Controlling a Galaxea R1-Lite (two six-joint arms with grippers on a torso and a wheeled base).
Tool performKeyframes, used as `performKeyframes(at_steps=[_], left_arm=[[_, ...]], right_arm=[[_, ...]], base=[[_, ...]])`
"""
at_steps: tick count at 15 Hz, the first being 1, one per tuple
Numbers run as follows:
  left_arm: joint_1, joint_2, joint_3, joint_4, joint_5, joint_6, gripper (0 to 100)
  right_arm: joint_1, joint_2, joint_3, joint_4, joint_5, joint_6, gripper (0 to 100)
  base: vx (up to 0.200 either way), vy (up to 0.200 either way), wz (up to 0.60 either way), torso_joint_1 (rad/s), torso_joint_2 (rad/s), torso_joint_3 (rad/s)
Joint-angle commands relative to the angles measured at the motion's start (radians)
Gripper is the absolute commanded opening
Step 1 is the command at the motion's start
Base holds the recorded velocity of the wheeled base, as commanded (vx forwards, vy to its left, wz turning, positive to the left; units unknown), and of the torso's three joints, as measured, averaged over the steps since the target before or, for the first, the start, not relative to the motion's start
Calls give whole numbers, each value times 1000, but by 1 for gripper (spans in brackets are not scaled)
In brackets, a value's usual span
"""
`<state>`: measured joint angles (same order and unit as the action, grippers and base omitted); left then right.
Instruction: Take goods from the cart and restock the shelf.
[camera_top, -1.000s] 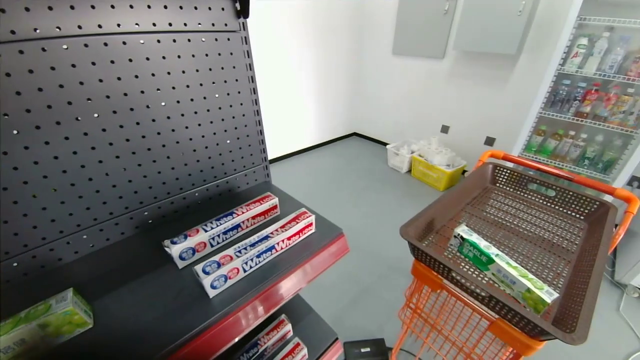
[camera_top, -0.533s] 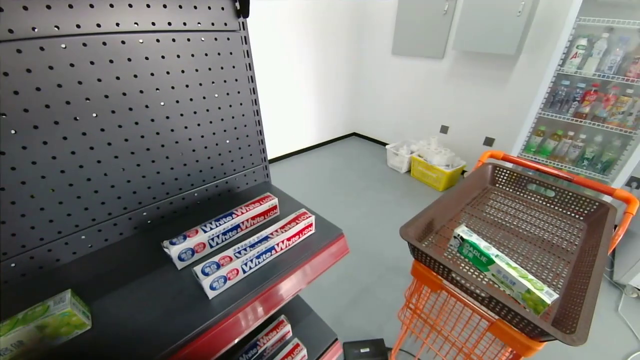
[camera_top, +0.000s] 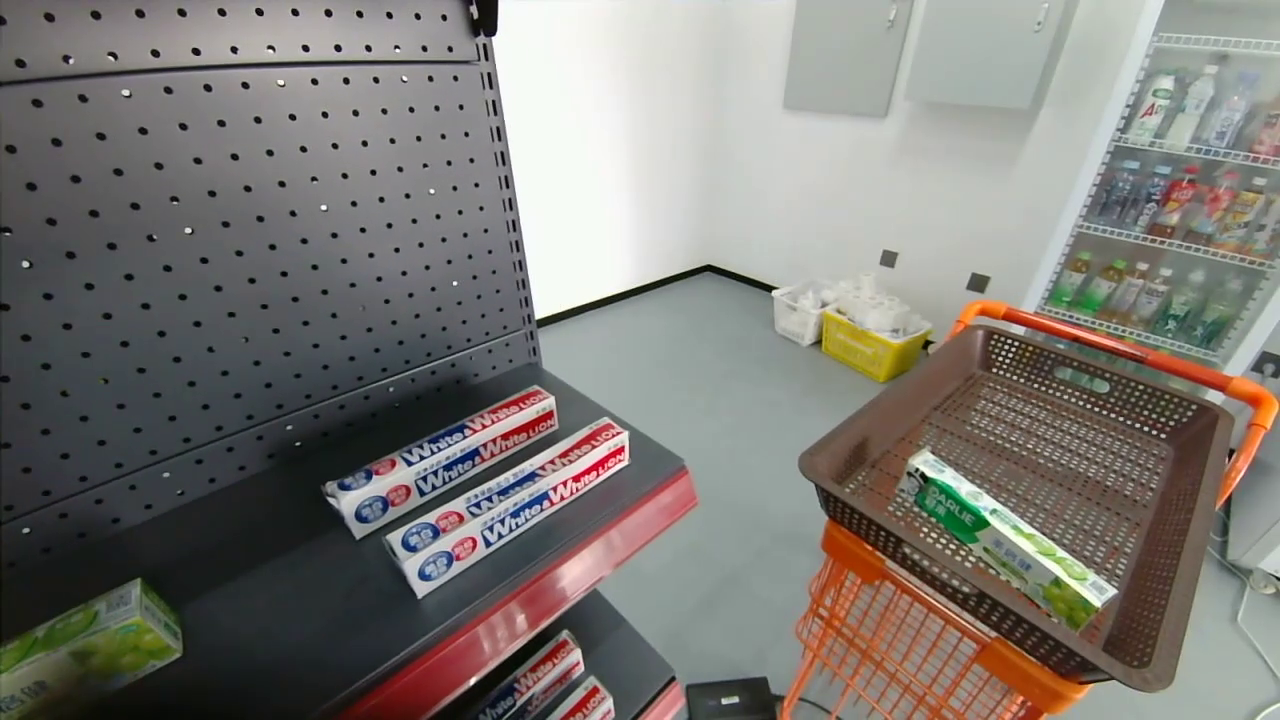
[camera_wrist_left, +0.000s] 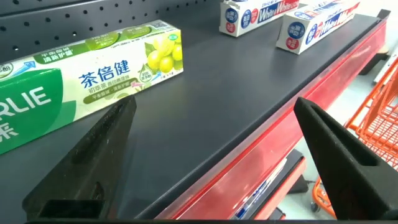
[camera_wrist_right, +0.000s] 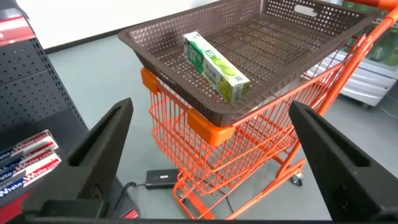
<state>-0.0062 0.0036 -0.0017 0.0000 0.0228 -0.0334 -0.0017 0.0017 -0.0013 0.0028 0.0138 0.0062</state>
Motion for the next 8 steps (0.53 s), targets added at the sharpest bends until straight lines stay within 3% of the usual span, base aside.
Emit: performKeyframes(at_steps=[1,7,8], left_arm=[[0,1,0,0,0,0,100],[0,1,0,0,0,0,100],[0,1,0,0,-1,3,100]], right_arm=[[0,1,0,-1,-2,1,100],[0,-2,-5,-1,-2,-31,100],[-18,173,-178,-4,-5,-52,100]], base=[[0,0,0,0,0,0],[0,0,0,0,0,0],[0,0,0,0,0,0]])
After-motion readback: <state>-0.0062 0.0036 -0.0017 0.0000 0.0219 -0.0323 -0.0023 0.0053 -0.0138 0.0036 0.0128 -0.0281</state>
